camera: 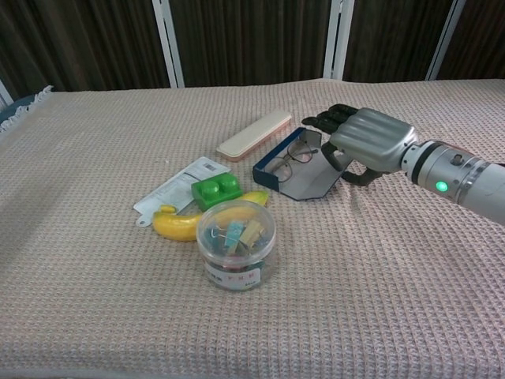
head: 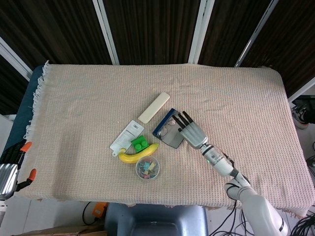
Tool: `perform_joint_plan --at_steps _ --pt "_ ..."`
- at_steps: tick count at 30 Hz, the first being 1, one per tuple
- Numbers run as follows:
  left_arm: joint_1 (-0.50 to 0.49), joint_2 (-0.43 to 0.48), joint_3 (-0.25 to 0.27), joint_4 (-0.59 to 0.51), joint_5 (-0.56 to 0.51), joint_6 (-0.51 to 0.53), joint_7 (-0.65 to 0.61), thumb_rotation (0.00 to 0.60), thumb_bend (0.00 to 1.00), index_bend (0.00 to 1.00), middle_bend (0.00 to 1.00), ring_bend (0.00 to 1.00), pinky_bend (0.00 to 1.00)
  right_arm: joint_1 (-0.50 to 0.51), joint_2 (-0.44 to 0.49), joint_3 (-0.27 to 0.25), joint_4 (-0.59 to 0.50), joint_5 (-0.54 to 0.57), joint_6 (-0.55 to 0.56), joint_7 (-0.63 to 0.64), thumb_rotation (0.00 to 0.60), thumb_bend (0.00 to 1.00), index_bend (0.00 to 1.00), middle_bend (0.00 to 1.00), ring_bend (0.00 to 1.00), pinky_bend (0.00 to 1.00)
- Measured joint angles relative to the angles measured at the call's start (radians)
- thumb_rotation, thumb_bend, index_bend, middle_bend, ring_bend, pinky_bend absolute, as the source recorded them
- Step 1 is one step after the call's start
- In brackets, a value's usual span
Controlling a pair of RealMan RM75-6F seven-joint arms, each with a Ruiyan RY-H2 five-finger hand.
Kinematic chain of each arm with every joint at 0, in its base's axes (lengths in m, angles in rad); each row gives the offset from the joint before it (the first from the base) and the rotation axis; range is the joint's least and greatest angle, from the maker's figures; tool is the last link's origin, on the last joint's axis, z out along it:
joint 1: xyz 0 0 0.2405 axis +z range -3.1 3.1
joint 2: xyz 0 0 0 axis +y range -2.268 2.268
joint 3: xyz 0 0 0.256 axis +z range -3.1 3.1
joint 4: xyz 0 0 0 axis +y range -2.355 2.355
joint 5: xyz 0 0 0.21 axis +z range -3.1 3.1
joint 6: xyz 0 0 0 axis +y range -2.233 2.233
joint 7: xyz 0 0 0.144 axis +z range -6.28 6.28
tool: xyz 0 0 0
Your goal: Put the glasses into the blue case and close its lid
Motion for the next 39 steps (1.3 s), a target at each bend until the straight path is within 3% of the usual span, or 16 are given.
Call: perform_joint_plan --at_steps 8,17,23,29,39 --pt "0.003 0.001 -0.004 -0.002 -0.007 0.003 0.001 0.6 0.39 0.0 0.0 0.0 0.1 0.028 -0.035 0.036 0.014 0.036 -0.028 -0.021 0.6 0.6 0.72 0.13 0.0 0.0" --pt "0.005 0.0 -0.006 0.001 -0.005 0.01 -0.005 0.6 0.39 0.0 0.0 0.0 0.1 0.011 -0.027 0.02 0.008 0.022 0.011 -0.023 0.6 0.7 0.76 0.14 0.0 0.0" --pt "0.008 0.0 -0.004 0.002 0.005 0.018 -0.008 0.6 0.39 0.0 0.0 0.0 0.1 -0.037 0.028 -0.015 -0.049 -0.01 0.096 -0.023 0.6 0.71 0.76 0.14 0.0 0.0" --pt "0.012 0.0 -0.002 0.002 0.01 0.025 -0.009 0.6 0.41 0.0 0.0 0.0 0.1 -0.113 0.124 -0.063 -0.184 -0.046 0.182 -0.023 0.6 0.71 0.76 0.14 0.0 0.0" --pt "0.013 -0.003 0.0 -0.002 0.014 0.026 0.002 0.6 0.41 0.0 0.0 0.0 0.1 -0.206 0.338 -0.119 -0.543 -0.093 0.277 -0.086 0.6 0.71 0.76 0.14 0.0 0.0"
